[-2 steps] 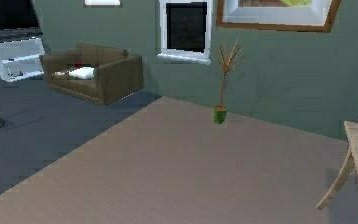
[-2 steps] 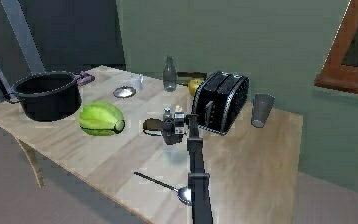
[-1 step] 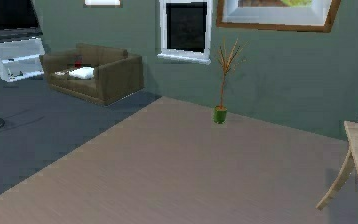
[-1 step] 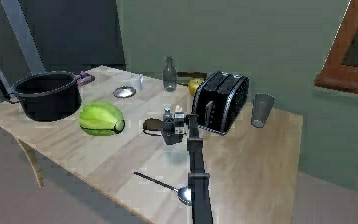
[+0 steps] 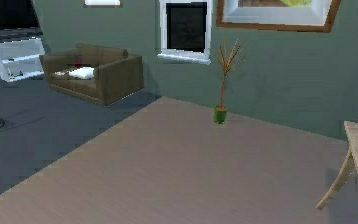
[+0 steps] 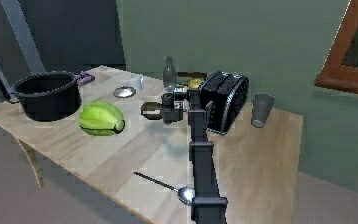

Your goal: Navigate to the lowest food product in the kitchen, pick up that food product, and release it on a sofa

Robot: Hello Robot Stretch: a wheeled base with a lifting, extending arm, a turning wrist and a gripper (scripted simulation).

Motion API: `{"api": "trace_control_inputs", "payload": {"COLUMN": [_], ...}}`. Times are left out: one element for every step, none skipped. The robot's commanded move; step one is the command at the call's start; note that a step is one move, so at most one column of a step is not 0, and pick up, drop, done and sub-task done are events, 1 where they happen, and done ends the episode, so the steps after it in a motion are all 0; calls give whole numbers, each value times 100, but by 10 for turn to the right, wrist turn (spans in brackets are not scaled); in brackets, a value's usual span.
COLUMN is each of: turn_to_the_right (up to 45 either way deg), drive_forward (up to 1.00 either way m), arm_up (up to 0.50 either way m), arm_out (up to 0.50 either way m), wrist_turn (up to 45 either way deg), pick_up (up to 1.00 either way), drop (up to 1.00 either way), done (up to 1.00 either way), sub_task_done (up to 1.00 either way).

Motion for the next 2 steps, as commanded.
{"api": "trace_control_inputs", "payload": {"turn_to_the_right": [0, 0], "drive_forward": [0, 0], "arm_up": [16, 0], "arm_out": [0, 0], "wrist_turn": [0, -450], "pick_up": [0, 0], "drop": [0, 0], "done": [0, 0], "sub_task_done": [0, 0]}}
